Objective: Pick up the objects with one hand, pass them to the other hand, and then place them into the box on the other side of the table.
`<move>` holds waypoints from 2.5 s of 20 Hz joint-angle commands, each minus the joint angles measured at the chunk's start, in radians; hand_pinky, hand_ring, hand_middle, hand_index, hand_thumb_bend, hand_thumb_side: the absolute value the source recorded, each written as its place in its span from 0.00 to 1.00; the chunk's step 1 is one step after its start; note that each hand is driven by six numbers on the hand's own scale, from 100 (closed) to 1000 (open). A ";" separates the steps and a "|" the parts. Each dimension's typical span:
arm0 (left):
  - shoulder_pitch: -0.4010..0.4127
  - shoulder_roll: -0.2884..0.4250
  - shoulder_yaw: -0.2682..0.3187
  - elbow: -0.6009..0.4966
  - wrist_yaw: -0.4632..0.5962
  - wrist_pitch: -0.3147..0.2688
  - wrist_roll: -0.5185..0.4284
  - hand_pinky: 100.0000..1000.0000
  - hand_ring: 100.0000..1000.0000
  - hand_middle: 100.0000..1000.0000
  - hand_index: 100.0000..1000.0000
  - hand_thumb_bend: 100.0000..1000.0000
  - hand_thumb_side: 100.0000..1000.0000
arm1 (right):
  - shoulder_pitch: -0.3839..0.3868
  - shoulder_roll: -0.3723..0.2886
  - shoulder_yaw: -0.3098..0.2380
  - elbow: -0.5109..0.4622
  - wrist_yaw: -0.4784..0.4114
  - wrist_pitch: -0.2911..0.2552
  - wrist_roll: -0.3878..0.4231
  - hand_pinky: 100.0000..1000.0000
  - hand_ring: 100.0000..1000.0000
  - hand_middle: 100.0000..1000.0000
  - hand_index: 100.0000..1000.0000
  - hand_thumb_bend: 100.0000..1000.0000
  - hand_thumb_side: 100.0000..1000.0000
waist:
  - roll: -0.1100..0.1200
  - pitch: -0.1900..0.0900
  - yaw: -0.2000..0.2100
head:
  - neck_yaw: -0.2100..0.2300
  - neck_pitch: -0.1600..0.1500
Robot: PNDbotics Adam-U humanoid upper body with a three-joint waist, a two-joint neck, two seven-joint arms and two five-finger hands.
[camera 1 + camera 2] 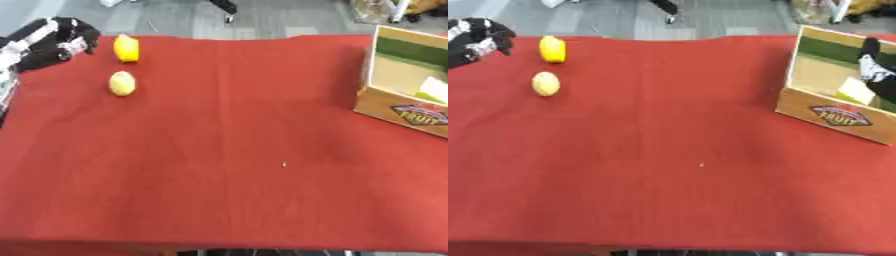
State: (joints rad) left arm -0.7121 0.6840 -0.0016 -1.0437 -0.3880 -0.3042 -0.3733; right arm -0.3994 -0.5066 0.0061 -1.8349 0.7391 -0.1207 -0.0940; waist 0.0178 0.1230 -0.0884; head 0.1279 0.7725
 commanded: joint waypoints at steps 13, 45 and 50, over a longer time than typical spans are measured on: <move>-0.167 -0.092 0.001 0.280 -0.798 -0.071 0.161 0.73 0.64 0.63 0.79 0.51 0.35 | -0.003 0.097 0.064 -0.165 -0.074 -0.107 0.069 0.86 0.89 0.72 0.95 0.00 0.17 | -0.010 -0.025 -0.011 | 0.015 -0.003; -0.160 -0.109 -0.136 0.190 -0.159 -0.183 -0.002 0.63 0.41 0.32 0.43 0.00 0.38 | -0.052 0.070 0.187 -0.165 -0.123 -0.271 0.174 0.85 0.84 0.66 0.85 0.00 0.14 | -0.002 -0.016 -0.012 | 0.015 -0.003; -0.154 -0.113 -0.303 0.072 0.243 -0.089 -0.270 0.64 0.41 0.32 0.43 0.00 0.55 | -0.113 0.011 0.300 -0.165 -0.132 -0.401 0.276 0.86 0.82 0.67 0.82 0.00 0.16 | 0.001 -0.022 0.001 | 0.002 -0.003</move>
State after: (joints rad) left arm -0.8510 0.5401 -0.2744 -0.9259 -0.2374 -0.4151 -0.5862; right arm -0.4943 -0.4632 0.2883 -1.9785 0.6152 -0.4922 0.1605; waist 0.0174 0.1234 -0.0884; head 0.1343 0.7725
